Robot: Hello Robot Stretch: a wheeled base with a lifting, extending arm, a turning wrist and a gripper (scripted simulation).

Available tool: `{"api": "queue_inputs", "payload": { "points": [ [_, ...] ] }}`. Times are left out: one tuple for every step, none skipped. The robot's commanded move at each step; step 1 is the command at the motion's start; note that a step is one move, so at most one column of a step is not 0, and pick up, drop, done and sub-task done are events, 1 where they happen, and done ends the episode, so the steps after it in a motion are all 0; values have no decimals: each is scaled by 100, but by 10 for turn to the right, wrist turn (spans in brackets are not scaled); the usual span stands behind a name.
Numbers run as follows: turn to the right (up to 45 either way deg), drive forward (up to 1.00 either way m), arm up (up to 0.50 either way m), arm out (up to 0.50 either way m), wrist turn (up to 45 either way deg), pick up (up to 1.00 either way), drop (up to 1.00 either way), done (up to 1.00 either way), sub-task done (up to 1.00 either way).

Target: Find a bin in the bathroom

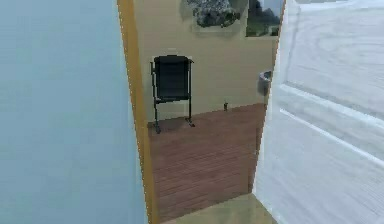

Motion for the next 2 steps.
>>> {"api": "queue_inputs", "payload": {
  "points": [
    [0,100,0,0,0,0,0,0,0],
    [30,0,0,0,0,0,0,0,0]
  ]
}}
